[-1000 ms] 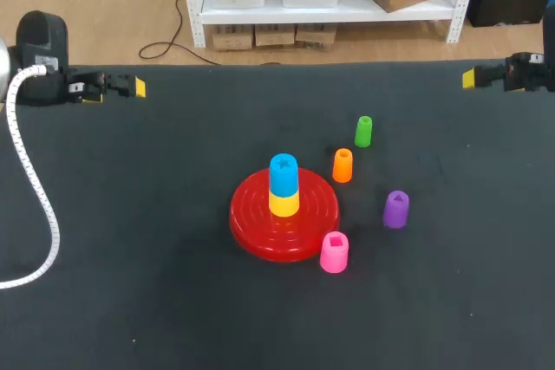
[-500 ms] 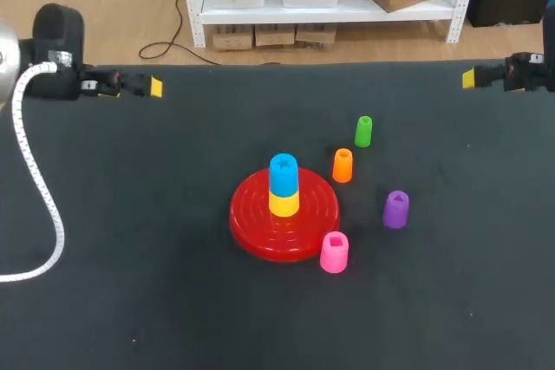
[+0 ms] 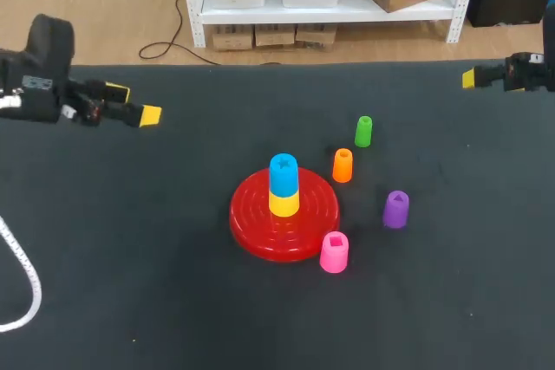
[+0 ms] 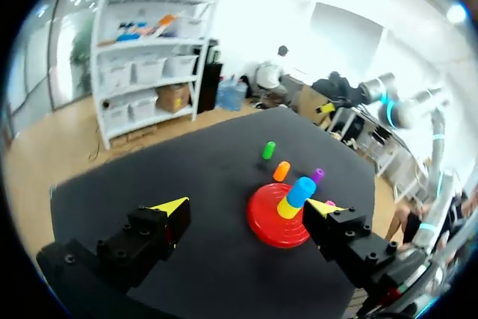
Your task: Pick up and stack the cylinders on the red base in this order: pink,purple,orange,green
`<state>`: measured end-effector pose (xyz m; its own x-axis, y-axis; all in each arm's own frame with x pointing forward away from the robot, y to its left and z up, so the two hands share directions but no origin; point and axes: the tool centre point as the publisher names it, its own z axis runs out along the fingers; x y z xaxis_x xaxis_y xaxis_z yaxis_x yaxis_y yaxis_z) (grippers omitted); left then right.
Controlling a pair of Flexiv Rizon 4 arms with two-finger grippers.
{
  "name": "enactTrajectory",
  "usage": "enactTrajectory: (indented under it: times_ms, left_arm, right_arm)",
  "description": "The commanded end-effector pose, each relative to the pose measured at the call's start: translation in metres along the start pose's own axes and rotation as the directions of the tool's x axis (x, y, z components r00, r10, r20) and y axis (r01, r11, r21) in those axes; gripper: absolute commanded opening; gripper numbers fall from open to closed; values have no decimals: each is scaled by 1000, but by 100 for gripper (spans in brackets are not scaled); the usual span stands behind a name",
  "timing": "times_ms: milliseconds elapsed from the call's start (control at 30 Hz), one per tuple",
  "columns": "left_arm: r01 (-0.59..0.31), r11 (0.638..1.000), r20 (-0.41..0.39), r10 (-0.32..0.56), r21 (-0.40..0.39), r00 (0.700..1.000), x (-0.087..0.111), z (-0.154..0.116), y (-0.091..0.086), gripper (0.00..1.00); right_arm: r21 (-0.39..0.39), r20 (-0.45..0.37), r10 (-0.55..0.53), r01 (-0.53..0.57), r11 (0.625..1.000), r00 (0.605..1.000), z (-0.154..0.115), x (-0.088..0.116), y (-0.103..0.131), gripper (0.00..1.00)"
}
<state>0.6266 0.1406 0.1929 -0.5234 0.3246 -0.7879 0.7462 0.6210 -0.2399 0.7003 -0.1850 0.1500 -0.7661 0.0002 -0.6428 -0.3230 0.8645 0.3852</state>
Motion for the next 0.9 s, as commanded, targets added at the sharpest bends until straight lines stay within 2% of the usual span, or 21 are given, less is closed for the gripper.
enactTrajectory:
  times_ms: [33, 167, 300, 400, 433, 467, 900]
  left_arm:
    - [-136, 969, 288, 72, 207, 955, -1, -17, 2, 100]
    - [-159, 962, 286, 92, 222, 954, -1, -14, 3, 100]
    - [-174, 964, 258, 119, 202, 959, 3, -10, 3, 100]
    - [-191, 969, 223, 153, 158, 963, 5, -8, 6, 100]
    - [-180, 977, 213, 154, 112, 965, 5, -8, 6, 100]
    - [-173, 980, 225, 147, 100, 963, 2, -7, 7, 100]
    - [-173, 980, 225, 147, 100, 963, 2, -7, 7, 100]
  right_arm:
    - [-1, 0, 0, 0, 1000, 1000, 0, 0, 0, 100]
    - [-1, 0, 0, 0, 1000, 1000, 0, 0, 0, 100]
    - [-1, 0, 0, 0, 1000, 1000, 0, 0, 0, 100]
    - [-1, 0, 0, 0, 1000, 1000, 0, 0, 0, 100]
    - [-1, 0, 0, 0, 1000, 1000, 0, 0, 0, 100]
    - [-1, 0, 0, 0, 1000, 1000, 0, 0, 0, 100]
    - [-1, 0, 0, 0, 1000, 1000, 0, 0, 0, 100]
